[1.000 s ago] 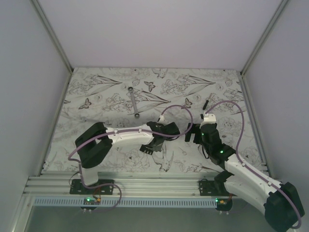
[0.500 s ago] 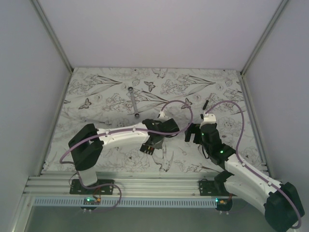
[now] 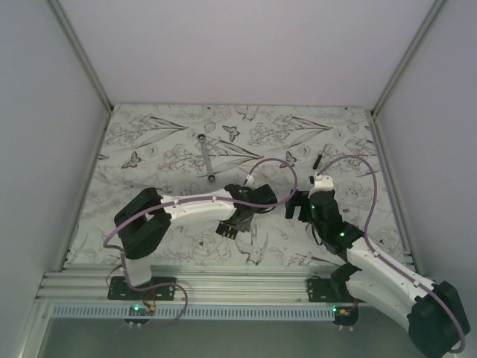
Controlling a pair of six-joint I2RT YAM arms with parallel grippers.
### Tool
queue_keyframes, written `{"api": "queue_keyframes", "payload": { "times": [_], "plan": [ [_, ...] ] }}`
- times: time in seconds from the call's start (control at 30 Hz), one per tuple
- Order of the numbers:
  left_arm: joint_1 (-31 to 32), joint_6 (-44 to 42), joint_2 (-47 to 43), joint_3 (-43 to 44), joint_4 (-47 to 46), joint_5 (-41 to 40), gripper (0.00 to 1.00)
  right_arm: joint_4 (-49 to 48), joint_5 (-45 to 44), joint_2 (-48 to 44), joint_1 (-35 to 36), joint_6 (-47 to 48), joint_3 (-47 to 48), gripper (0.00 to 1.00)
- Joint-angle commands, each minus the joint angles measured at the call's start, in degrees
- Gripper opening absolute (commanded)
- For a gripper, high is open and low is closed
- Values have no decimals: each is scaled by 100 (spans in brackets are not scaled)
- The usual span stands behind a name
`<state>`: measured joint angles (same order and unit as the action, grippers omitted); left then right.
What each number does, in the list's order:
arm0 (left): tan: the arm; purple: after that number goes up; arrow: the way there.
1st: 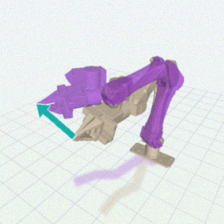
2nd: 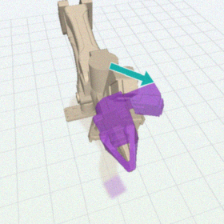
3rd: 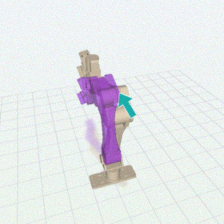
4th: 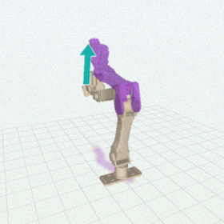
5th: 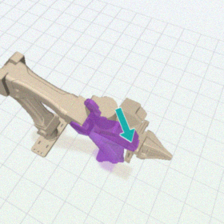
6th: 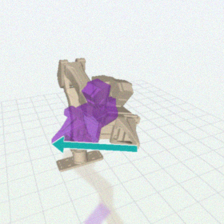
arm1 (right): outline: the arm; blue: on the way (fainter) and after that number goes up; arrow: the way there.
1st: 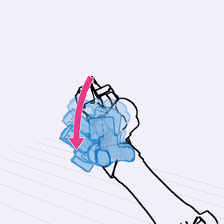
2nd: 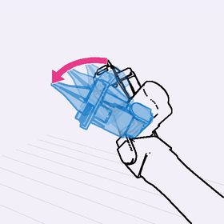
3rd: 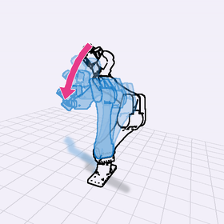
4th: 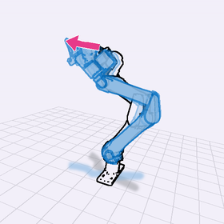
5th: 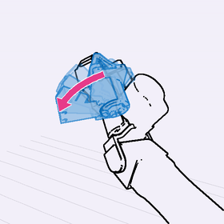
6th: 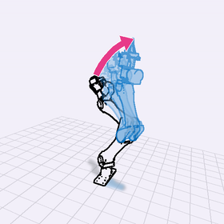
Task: Snap on the fuse box
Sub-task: Install the fuse at the fuse box base.
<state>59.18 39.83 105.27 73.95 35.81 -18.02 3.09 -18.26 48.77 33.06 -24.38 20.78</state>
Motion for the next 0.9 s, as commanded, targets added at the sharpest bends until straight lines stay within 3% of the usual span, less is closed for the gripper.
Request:
{"api": "queue_keyframes", "payload": {
  "times": [0.0, 0.43, 0.87],
  "plan": [
    [-47, 40, 90, -44, 172, 45, 16, -90, 2, -66, -67, 28, 41, 100],
    [-80, 323, 244, -274, 197, 140, 0, -72, -1, -104, -63, 26, 40, 100],
    [173, 1135, 764, -945, 178, 115, 0, -63, 17, -121, -64, 11, 32, 100]
  ]
}}
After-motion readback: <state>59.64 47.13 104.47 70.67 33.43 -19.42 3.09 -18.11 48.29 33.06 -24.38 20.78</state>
